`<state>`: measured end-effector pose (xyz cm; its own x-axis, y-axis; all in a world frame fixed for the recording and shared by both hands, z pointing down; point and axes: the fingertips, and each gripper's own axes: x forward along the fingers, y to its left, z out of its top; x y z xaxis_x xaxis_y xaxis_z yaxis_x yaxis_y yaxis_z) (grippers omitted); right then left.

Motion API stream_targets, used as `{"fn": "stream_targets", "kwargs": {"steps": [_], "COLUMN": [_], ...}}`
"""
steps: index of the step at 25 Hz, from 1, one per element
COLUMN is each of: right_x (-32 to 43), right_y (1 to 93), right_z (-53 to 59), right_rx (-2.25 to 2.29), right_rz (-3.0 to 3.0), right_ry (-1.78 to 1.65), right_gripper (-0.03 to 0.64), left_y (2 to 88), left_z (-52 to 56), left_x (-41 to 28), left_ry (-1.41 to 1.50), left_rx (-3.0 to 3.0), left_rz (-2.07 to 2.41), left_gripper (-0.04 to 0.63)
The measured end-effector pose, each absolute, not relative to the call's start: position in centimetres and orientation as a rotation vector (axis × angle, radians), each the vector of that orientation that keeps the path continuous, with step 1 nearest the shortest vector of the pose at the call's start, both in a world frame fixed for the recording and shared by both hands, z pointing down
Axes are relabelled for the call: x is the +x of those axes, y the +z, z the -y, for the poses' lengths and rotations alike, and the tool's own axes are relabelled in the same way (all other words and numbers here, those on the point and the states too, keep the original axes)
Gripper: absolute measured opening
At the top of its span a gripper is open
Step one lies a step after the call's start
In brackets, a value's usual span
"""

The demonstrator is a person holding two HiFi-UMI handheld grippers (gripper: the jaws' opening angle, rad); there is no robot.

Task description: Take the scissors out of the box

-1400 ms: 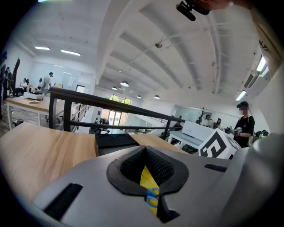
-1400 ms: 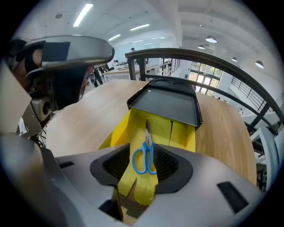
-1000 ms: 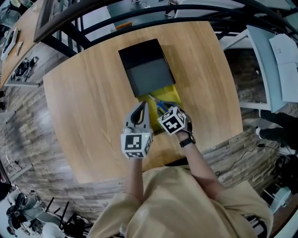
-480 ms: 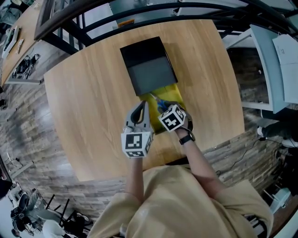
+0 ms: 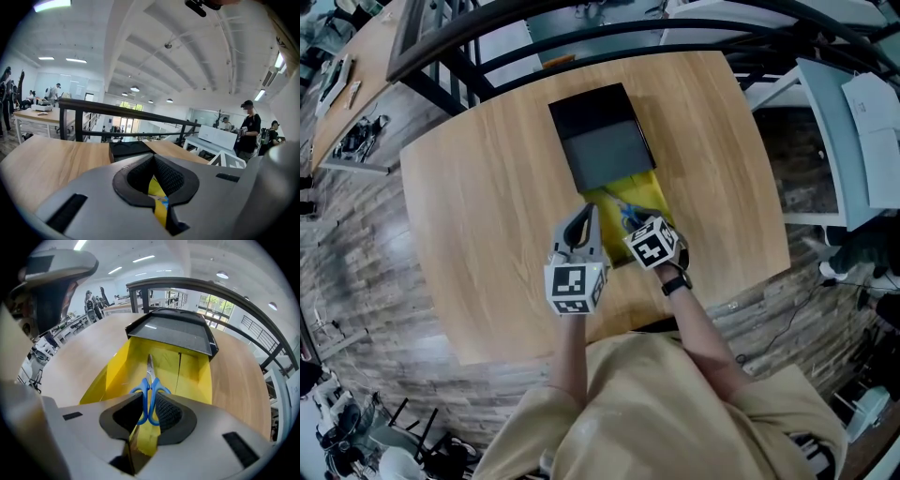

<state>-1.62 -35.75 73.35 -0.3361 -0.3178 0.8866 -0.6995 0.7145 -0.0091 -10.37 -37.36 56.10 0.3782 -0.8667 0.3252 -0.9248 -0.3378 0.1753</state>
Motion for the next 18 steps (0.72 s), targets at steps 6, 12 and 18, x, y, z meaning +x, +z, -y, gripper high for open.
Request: {"fn": "stream_targets", "kwargs": {"steps": [6, 12, 18], "right_x": [-1.2, -0.7, -0.2], "right_y": [70.5, 67.2, 64.2], "right_z": [35.0, 34.4, 32.4], "right_rx": [0.852, 0.93, 1.006], "right_rz": [1.969, 2.005, 2.051], "right_ry": [0.458, 0.419, 0.404], "right_gripper": [0.083, 0.083, 0.083], "left_y": [54.4, 51.9, 49.6], "left_z": [35.8, 34.3, 32.3], "left_x": [-10.9, -10.5, -10.1], "left_ry": [0.263, 0.24, 0.223], "left_rx": [2.35, 2.408, 2.459], "left_rz": [1.593, 1.603, 1.61], "left_gripper": [0.011, 0.011, 0.011]}}
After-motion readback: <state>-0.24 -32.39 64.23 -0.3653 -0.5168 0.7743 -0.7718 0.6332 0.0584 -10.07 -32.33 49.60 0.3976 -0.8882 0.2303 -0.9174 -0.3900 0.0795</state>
